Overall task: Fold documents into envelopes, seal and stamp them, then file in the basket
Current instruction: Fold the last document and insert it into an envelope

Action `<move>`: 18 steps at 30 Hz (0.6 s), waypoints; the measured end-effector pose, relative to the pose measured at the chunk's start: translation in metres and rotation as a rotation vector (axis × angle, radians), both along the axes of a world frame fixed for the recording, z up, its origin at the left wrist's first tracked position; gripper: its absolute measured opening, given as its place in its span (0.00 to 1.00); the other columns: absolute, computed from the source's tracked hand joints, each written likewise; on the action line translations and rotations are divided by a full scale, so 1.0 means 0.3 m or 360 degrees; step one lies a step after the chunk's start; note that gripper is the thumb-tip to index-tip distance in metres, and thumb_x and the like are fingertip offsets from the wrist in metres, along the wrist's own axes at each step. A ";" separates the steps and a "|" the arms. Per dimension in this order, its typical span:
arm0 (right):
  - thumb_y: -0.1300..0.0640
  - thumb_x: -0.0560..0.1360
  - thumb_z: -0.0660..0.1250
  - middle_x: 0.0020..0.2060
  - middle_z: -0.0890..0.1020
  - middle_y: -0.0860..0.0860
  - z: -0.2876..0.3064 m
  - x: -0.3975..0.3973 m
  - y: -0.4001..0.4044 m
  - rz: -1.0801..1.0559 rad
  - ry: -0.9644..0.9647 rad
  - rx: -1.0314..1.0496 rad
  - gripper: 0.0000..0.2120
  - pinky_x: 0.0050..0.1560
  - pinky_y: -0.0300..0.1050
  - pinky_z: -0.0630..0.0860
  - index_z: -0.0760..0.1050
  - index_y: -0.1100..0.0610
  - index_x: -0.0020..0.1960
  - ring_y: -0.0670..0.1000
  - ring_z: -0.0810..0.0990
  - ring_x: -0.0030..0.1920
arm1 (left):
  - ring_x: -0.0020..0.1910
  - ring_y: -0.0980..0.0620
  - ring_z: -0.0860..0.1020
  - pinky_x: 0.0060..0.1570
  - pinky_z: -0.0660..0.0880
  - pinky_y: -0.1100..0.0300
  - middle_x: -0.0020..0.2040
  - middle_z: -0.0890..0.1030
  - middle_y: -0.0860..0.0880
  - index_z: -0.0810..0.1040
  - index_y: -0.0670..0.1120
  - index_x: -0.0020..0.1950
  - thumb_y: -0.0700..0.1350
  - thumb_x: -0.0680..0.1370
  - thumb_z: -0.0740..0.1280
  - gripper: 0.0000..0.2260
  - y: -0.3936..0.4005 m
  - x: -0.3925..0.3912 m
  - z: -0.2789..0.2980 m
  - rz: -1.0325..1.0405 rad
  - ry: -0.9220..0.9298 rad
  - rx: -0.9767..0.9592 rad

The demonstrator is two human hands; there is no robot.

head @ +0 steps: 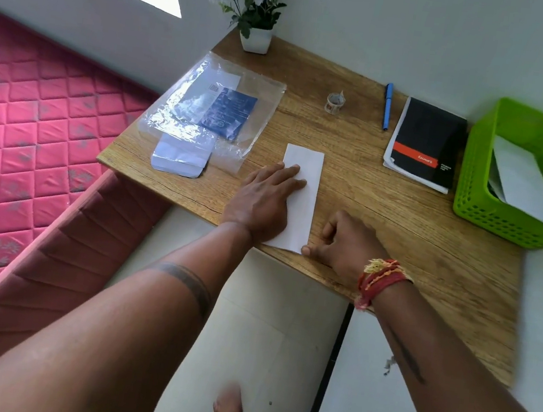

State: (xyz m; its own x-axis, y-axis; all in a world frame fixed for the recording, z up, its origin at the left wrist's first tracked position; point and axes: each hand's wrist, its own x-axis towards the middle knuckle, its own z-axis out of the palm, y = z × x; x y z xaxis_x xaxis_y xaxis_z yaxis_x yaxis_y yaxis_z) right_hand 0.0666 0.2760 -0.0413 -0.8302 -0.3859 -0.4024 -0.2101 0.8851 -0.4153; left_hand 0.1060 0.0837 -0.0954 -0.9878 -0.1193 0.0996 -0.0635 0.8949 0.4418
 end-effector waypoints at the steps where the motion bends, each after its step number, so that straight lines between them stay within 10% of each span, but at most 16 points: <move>1: 0.40 0.64 0.81 0.43 0.76 0.45 0.002 0.001 -0.001 0.0034 -0.0019 0.0041 0.23 0.44 0.49 0.73 0.70 0.47 0.46 0.52 0.75 0.49 | 0.82 0.51 0.57 0.81 0.51 0.49 0.82 0.64 0.54 0.70 0.56 0.78 0.44 0.83 0.56 0.23 -0.001 -0.001 -0.002 -0.0001 -0.0002 -0.0009; 12: 0.41 0.70 0.77 0.37 0.80 0.47 0.014 -0.061 -0.002 -0.0185 -0.0302 -0.0175 0.16 0.37 0.45 0.70 0.75 0.50 0.46 0.49 0.75 0.37 | 0.84 0.52 0.44 0.80 0.39 0.54 0.85 0.48 0.56 0.66 0.57 0.80 0.48 0.86 0.59 0.21 -0.022 0.030 0.043 -0.0067 -0.0184 0.0220; 18: 0.47 0.76 0.72 0.43 0.81 0.49 0.108 0.005 -0.048 -0.0163 -0.0383 -0.0030 0.10 0.42 0.45 0.72 0.76 0.52 0.45 0.49 0.78 0.42 | 0.84 0.51 0.46 0.81 0.53 0.48 0.85 0.50 0.53 0.60 0.52 0.84 0.47 0.86 0.61 0.25 0.027 0.270 0.167 0.0134 -0.0241 0.0634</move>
State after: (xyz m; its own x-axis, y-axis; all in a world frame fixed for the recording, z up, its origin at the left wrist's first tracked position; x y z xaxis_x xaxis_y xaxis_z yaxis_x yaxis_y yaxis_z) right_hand 0.0680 0.2616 -0.0090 -0.7465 -0.3140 -0.5866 -0.0130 0.8883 -0.4590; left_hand 0.1870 0.0918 -0.0454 -0.9730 -0.1997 -0.1157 -0.2194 0.6451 0.7319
